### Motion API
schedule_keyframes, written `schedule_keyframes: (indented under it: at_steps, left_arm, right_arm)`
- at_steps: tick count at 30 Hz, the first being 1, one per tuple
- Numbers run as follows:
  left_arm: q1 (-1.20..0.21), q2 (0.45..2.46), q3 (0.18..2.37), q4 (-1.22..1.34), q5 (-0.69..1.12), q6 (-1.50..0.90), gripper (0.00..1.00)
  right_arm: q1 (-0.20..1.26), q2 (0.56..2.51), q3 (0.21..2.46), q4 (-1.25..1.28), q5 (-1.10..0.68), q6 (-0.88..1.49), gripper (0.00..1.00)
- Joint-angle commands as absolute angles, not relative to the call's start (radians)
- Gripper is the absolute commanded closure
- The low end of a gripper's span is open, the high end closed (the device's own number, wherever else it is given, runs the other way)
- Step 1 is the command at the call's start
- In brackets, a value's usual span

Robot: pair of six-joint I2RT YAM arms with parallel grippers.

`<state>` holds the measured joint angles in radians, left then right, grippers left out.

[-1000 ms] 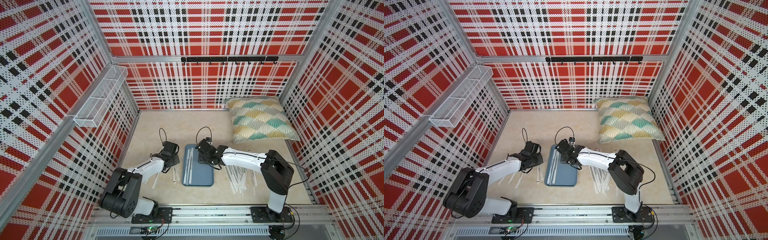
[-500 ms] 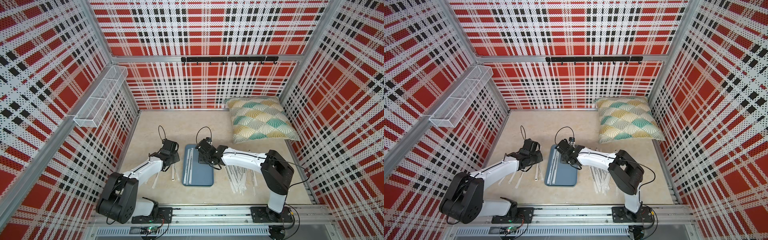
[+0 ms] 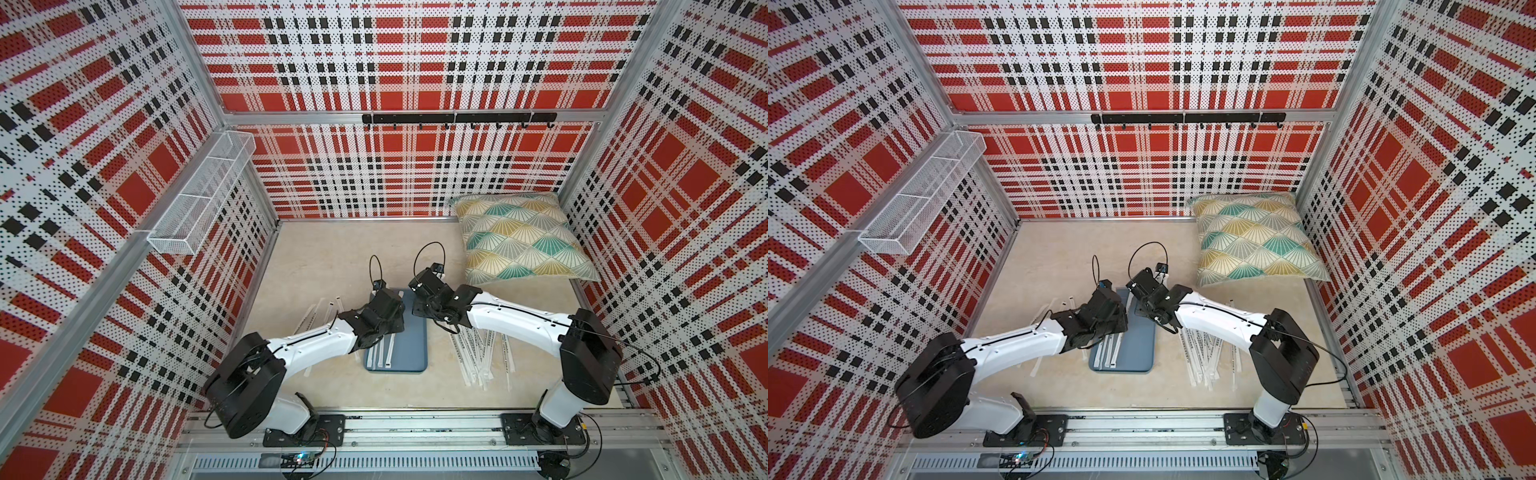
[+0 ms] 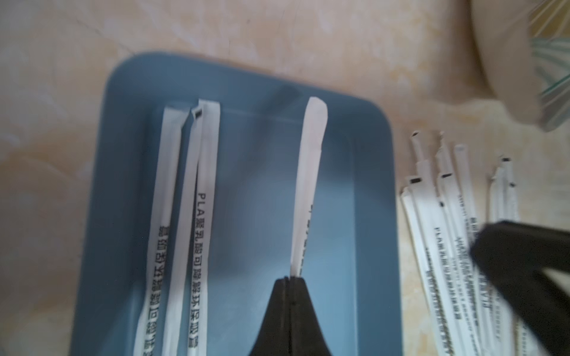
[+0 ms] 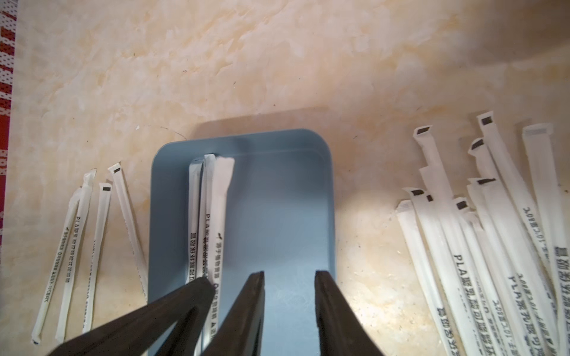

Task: Put the straws into the storage box
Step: Place the straw in the storage box, then pick up the straw from the center of the board.

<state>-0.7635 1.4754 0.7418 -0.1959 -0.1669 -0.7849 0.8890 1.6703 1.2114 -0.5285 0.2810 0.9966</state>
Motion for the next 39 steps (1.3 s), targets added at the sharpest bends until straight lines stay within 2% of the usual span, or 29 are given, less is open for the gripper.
schedule_keyframes:
  at_steps: [1,12,23,31,35,39]
  left_arm:
    - [-0.769,1.526,0.731,-0.118,-0.196,-0.805,0.97]
    - [-0.706,1.545,0.686,-0.082,-0.24,-0.782,0.95]
    - [-0.689,1.557,0.677,-0.05,-0.214,-0.802,0.88]
    - [-0.687,1.493,0.699,-0.082,-0.196,-0.807,0.87]
    - [-0.686,1.389,0.735,-0.155,-0.216,-0.791,0.79]
    - [-0.606,1.274,0.72,-0.205,-0.2,-0.737,0.67]
  right_arm:
    - [0.893,1.652,1.186,-0.548,0.296,1.009,0.65]
    - [0.893,1.654,1.157,-0.544,0.289,1.022,0.65]
    - [0.894,1.671,1.163,-0.552,0.287,1.02,0.65]
    - [0.894,1.647,1.158,-0.586,0.291,1.006,0.66]
    - [0.892,1.591,1.112,-0.653,0.322,0.997,0.66]
    - [0.887,1.54,1.062,-0.731,0.321,0.965,0.64]
